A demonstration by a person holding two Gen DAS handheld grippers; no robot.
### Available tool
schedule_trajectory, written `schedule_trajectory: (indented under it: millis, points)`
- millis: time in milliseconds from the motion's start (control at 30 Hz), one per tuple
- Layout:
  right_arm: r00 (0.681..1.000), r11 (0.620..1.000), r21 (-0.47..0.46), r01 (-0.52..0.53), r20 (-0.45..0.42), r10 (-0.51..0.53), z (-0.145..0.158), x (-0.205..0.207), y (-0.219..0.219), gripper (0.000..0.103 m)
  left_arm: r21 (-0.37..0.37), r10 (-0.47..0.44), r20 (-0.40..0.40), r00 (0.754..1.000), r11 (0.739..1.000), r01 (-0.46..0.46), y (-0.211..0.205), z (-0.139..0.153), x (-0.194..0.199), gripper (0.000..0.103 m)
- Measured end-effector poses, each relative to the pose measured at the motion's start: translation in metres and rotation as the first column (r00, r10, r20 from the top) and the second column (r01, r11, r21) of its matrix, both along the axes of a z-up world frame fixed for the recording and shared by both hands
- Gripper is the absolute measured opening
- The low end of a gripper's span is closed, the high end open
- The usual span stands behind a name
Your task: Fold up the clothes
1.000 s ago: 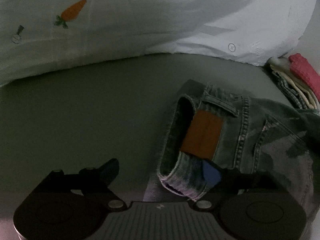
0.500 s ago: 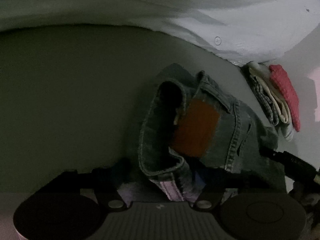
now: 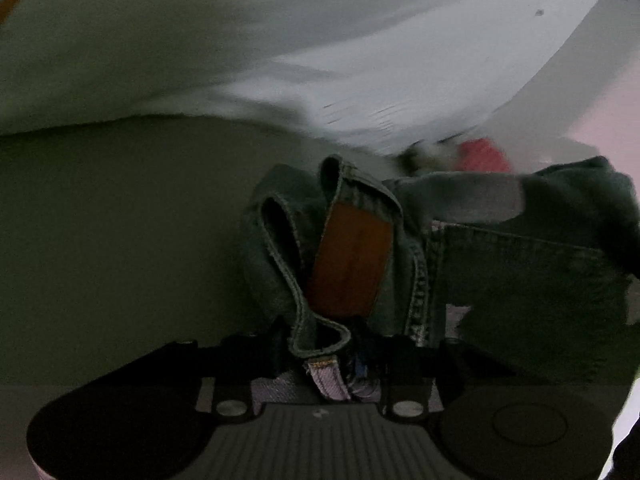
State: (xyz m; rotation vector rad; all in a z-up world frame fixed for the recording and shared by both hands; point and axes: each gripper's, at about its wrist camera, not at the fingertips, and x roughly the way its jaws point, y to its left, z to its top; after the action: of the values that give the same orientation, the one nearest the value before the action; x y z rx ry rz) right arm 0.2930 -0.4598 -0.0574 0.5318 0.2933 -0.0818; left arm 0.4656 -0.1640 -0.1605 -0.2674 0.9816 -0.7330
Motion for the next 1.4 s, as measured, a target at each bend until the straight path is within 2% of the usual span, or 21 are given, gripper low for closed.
schedule_trajectory:
  millis: [133, 233, 333, 400, 433, 467, 500, 533, 567, 600, 633, 733, 800, 867, 900, 1000, 1133, 1267, 1400]
  points:
    - [0.987, 0.997, 0.014, 0.076, 0.14, -0.077, 0.036, -0.014, -0.053, 0.013, -0.095, -0.047, 0.089, 0.995, 0.994, 0.055, -0.064, 0.046, 0.021, 0.033]
    - [0.954, 0.986, 0.017, 0.165, 0.253, -0.164, 0.057, -0.023, -0.106, 0.013, -0.156, -0.086, 0.192, 0.978, 0.981, 0.117, -0.125, 0.096, 0.048, 0.033]
    - [0.885, 0.957, 0.059, 0.283, 0.369, -0.284, 0.071, -0.036, -0.173, 0.013, -0.201, -0.138, 0.316, 0.939, 0.957, 0.208, -0.201, 0.152, 0.08, 0.033]
    - [0.836, 0.918, 0.095, 0.386, 0.384, -0.391, 0.067, -0.044, -0.214, 0.013, -0.154, -0.166, 0.425, 0.89, 0.956, 0.251, -0.257, 0.181, 0.094, 0.036]
    - [0.818, 0.893, 0.123, 0.434, 0.361, -0.447, 0.061, -0.045, -0.233, 0.018, -0.103, -0.167, 0.479, 0.862, 0.964, 0.244, -0.289, 0.19, 0.1, 0.037]
    - [0.803, 0.857, 0.162, 0.489, 0.3, -0.515, 0.048, -0.044, -0.258, 0.024, -0.034, -0.156, 0.523, 0.838, 0.979, 0.203, -0.32, 0.191, 0.106, 0.043]
    - [0.806, 0.834, 0.177, 0.523, 0.216, -0.551, 0.034, -0.038, -0.279, 0.051, 0.042, -0.144, 0.559, 0.817, 0.988, 0.145, -0.349, 0.189, 0.112, 0.056]
    - [0.815, 0.82, 0.166, 0.547, 0.116, -0.568, 0.016, -0.029, -0.298, 0.085, 0.124, -0.137, 0.585, 0.799, 0.989, 0.08, -0.376, 0.182, 0.118, 0.057]
    - [0.814, 0.807, 0.151, 0.571, 0.022, -0.581, -0.002, -0.021, -0.315, 0.087, 0.203, -0.146, 0.595, 0.79, 0.979, 0.027, -0.397, 0.169, 0.124, 0.056]
    - [0.802, 0.792, 0.132, 0.596, -0.05, -0.595, -0.021, -0.014, -0.327, 0.082, 0.276, -0.162, 0.598, 0.785, 0.961, -0.013, -0.416, 0.153, 0.129, 0.056]
    - [0.785, 0.78, 0.104, 0.617, -0.14, -0.603, -0.045, -0.007, -0.336, 0.082, 0.324, -0.175, 0.59, 0.788, 0.946, -0.033, -0.427, 0.137, 0.132, 0.056]
    - [0.729, 0.758, -0.049, 0.65, -0.238, -0.641, -0.084, -0.001, -0.332, 0.082, 0.328, -0.184, 0.524, 0.831, 0.945, 0.002, -0.424, 0.093, 0.128, 0.063]
    - [0.701, 0.733, -0.162, 0.661, -0.217, -0.679, -0.096, 0.002, -0.318, 0.085, 0.334, -0.187, 0.49, 0.852, 0.943, 0.015, -0.413, 0.067, 0.117, 0.066]
    - [0.705, 0.732, -0.231, 0.64, -0.202, -0.68, -0.102, 0.009, -0.307, 0.089, 0.342, -0.187, 0.467, 0.864, 0.94, 0.018, -0.397, 0.046, 0.104, 0.067]
    - [0.718, 0.745, -0.254, 0.617, -0.207, -0.664, -0.107, 0.014, -0.302, 0.092, 0.343, -0.185, 0.455, 0.871, 0.939, 0.02, -0.389, 0.039, 0.097, 0.07]
    - [0.754, 0.784, -0.302, 0.543, -0.236, -0.613, -0.12, 0.031, -0.283, 0.093, 0.324, -0.159, 0.408, 0.899, 0.946, 0.02, -0.365, 0.028, 0.083, 0.076]
    - [0.799, 0.837, -0.268, 0.477, -0.263, -0.54, -0.124, 0.036, -0.271, 0.095, 0.29, -0.095, 0.38, 0.92, 0.957, -0.021, -0.32, 0.034, 0.069, 0.082]
    - [0.849, 0.882, -0.228, 0.412, -0.256, -0.463, -0.109, 0.042, -0.239, 0.098, 0.247, -0.007, 0.385, 0.923, 0.964, -0.095, -0.259, 0.05, 0.06, 0.087]
    - [0.908, 0.935, -0.183, 0.305, -0.24, -0.343, -0.086, 0.043, -0.2, 0.101, 0.225, 0.093, 0.408, 0.908, 0.954, -0.198, -0.201, 0.081, 0.03, 0.09]
